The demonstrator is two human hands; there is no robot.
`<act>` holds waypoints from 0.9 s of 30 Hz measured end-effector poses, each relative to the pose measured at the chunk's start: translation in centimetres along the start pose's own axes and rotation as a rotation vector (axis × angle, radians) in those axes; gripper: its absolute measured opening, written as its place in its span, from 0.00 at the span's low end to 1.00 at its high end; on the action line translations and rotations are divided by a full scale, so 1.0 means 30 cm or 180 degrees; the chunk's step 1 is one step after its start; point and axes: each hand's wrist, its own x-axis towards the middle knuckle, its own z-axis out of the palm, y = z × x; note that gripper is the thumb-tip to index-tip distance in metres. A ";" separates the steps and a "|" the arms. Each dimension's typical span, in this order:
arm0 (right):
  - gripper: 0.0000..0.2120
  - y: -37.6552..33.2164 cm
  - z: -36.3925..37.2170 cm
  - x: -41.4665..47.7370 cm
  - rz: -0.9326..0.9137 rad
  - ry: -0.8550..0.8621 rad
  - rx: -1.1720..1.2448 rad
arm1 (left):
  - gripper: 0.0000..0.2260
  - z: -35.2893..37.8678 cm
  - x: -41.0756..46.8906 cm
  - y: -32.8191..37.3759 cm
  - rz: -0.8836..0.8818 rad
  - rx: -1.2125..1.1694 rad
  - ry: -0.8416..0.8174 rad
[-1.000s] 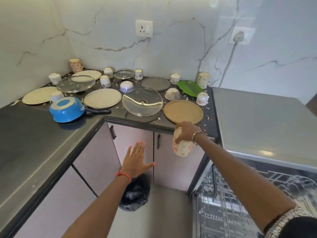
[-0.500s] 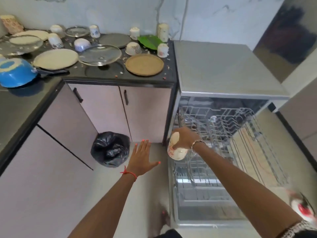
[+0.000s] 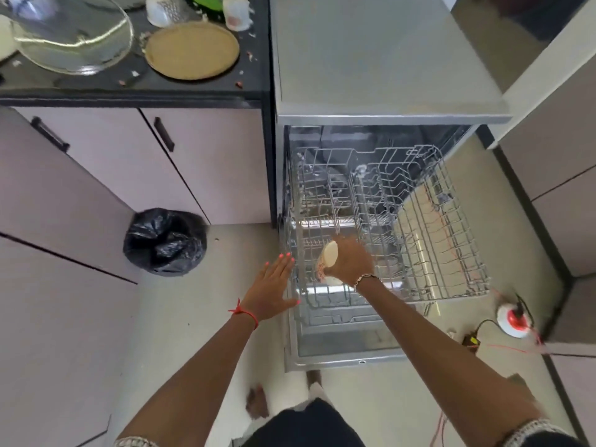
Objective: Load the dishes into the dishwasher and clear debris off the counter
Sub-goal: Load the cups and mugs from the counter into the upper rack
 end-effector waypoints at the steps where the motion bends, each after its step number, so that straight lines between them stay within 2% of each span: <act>1: 0.38 0.015 0.028 0.020 -0.0003 -0.0066 -0.0043 | 0.39 0.009 0.022 0.010 -0.0005 0.0022 -0.0055; 7: 0.36 0.054 0.190 0.115 -0.0172 -0.0572 -0.0302 | 0.36 0.078 0.121 0.028 0.0008 0.0199 -0.0272; 12: 0.37 0.062 0.275 0.156 -0.0318 -0.0729 -0.0462 | 0.32 0.150 0.173 0.031 -0.0104 0.0166 -0.0353; 17: 0.37 0.077 0.331 0.180 -0.0282 -0.0968 -0.0431 | 0.38 0.191 0.180 0.023 0.0162 0.0388 0.0091; 22: 0.38 0.099 0.350 0.180 -0.0366 -0.1001 -0.0396 | 0.41 0.215 0.181 0.012 0.0250 0.0294 0.0121; 25: 0.43 0.111 0.346 0.186 -0.0337 -0.1237 -0.0269 | 0.40 0.212 0.176 0.014 0.0285 0.0289 0.0290; 27: 0.42 0.115 0.330 0.191 -0.0304 -0.1256 -0.0209 | 0.38 0.198 0.175 0.014 0.0363 0.0386 0.0326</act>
